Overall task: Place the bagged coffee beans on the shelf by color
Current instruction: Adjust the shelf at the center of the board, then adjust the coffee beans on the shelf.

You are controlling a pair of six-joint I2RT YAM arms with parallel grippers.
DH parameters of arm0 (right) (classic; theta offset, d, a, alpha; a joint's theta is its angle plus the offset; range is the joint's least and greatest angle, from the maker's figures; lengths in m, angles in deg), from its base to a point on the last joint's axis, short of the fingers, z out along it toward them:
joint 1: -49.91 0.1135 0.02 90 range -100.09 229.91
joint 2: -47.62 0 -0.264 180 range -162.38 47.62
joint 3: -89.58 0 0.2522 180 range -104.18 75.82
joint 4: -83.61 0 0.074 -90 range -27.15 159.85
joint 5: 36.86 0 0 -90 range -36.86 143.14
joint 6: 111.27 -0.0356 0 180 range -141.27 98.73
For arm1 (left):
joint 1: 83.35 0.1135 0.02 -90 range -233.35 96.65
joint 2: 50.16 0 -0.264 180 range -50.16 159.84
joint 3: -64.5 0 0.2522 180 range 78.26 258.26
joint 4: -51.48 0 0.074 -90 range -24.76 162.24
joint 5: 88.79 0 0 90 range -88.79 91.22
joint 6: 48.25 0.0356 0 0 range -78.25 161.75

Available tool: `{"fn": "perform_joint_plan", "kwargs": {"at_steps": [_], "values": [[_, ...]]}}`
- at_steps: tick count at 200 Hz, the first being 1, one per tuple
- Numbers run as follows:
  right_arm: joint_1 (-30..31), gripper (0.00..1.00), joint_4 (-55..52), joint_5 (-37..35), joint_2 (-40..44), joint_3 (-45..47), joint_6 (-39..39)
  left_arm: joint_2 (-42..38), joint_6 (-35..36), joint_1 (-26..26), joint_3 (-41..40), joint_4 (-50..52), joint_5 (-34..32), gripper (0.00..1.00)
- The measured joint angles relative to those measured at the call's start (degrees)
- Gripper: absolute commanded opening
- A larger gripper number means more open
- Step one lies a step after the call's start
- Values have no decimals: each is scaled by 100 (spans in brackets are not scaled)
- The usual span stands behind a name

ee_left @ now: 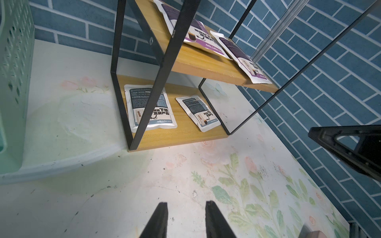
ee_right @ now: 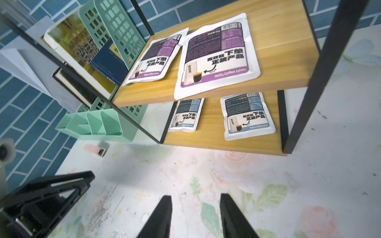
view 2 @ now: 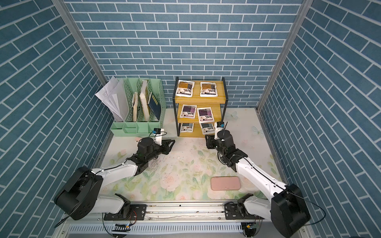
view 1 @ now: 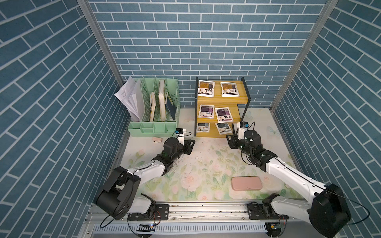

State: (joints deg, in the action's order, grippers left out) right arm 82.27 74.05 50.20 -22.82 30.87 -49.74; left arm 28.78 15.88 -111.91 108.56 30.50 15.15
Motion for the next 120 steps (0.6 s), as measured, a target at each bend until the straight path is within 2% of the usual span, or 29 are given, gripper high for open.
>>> {"fn": "perform_joint_plan", "kwargs": {"at_steps": [30,61,88,120], "values": [[0,27,-109,-306,-1075,-1137,26,-195,15,4,-63,22,-68,36],[33,23,-184,-485,-1805,-1910,15,-452,101,11,-317,70,-173,36],[66,22,-273,-564,-2238,-2234,13,-498,173,26,-422,153,-243,36],[96,27,-348,-610,-2424,-2413,-28,-511,258,76,-435,195,-260,36]]}}
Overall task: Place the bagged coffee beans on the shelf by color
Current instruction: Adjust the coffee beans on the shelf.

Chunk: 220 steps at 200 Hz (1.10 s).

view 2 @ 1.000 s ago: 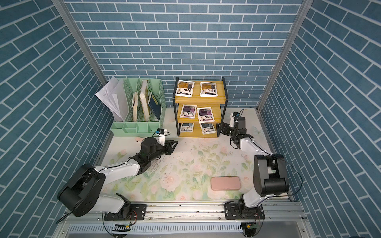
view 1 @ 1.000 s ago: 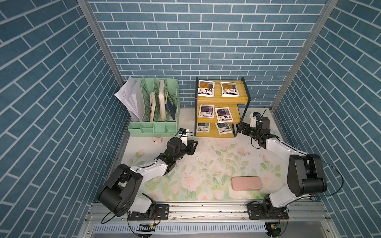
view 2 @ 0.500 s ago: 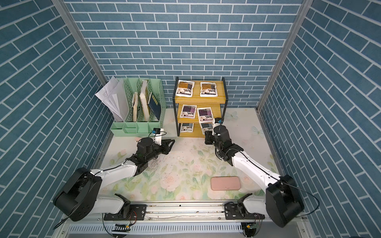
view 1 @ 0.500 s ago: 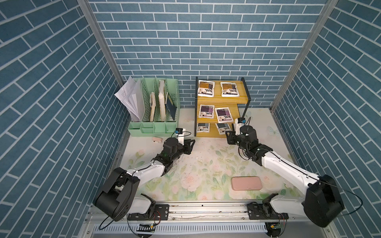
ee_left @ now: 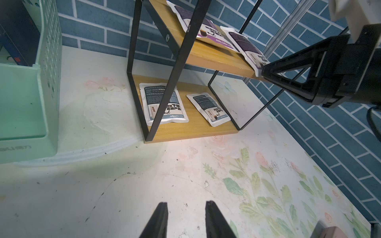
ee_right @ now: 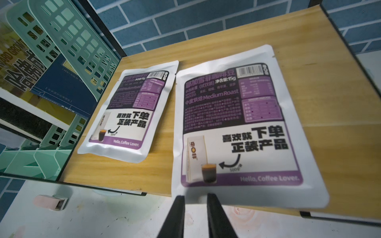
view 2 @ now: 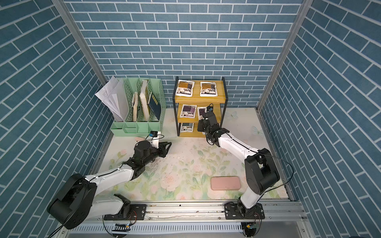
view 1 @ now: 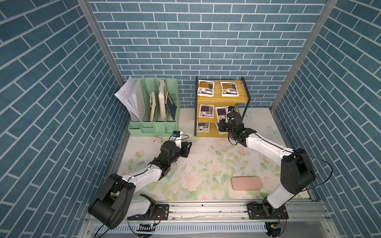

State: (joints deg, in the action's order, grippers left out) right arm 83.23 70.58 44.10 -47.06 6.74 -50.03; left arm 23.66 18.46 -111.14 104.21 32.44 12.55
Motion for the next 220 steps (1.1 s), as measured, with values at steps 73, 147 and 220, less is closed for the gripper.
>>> {"fn": "perform_joint_plan", "kwargs": {"at_steps": [73,147,220], "values": [[48,29,-17,11,-203,-302,-24,0,81,68,0,83,9,36],[48,40,-70,-22,-328,-483,-57,0,83,122,0,90,48,36],[48,61,282,326,2581,1823,-81,-507,-92,133,-81,118,59,72]]}}
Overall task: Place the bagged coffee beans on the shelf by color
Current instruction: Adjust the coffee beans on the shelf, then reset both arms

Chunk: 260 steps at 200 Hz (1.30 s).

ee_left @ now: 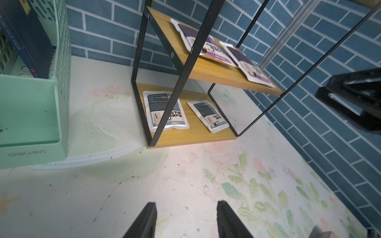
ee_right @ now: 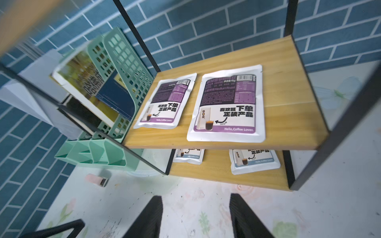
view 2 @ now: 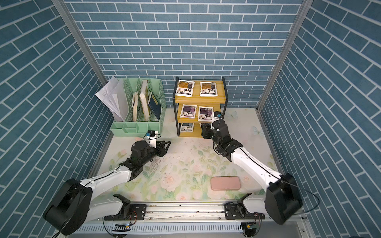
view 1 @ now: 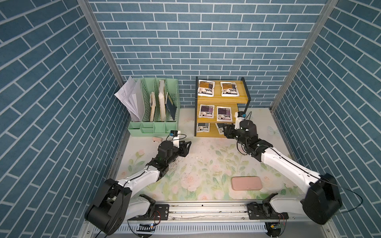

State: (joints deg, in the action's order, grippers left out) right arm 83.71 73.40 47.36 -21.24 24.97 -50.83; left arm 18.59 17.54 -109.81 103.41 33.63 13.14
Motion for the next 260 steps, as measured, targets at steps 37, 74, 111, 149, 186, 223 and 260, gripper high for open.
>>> {"fn": "perform_joint_plan", "kwargs": {"at_steps": [37,74,111,149,186,223,260], "values": [[-90,77,-184,-258,2087,1425,-297,-861,-229,20,-389,11,-321,100],[-321,83,68,-321,3753,3008,-796,-1635,-518,35,-887,101,-796,100],[-323,85,229,-555,3851,3554,-1270,-1840,-758,35,-973,415,-1108,100],[-323,82,568,-546,3816,3939,-1349,-2068,-929,35,-1110,588,-1624,100],[-278,79,1744,354,3628,4398,-586,-2035,-1010,35,-1290,577,-1631,99],[-214,92,2660,879,3416,4505,616,-1895,-1121,35,-1290,518,-1488,100],[-208,100,2865,-315,3958,4795,1062,-2555,-1113,35,-1429,667,-2013,100]]}}
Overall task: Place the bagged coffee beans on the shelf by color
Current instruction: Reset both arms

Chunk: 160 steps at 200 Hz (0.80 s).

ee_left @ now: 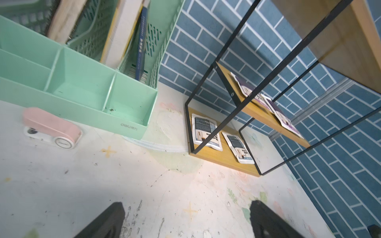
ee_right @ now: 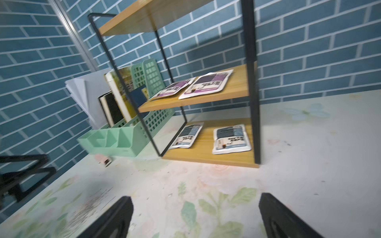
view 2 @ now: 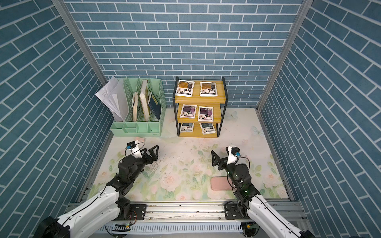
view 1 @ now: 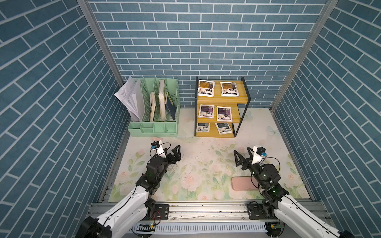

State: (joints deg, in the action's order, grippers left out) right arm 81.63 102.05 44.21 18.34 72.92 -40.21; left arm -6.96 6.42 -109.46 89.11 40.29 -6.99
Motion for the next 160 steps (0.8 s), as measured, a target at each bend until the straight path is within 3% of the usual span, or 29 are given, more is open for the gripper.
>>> {"fn": "perform_joint_plan", "kwargs": {"at_steps": [29,62,91,130,160], "values": [[-2,100,-92,-1150,363,-52,778,-22,127,0,157,546,-540,100],[-190,100,-96,-2035,-597,-457,1644,310,286,0,525,1139,-911,100],[-778,100,127,-1606,-1751,-651,1735,273,321,0,597,1165,-1134,100],[-1897,100,719,-975,-2597,-708,1740,396,448,0,791,1440,-1453,100],[-2282,100,1451,-555,-3609,-787,1777,354,542,0,809,1528,-1510,100]]}}
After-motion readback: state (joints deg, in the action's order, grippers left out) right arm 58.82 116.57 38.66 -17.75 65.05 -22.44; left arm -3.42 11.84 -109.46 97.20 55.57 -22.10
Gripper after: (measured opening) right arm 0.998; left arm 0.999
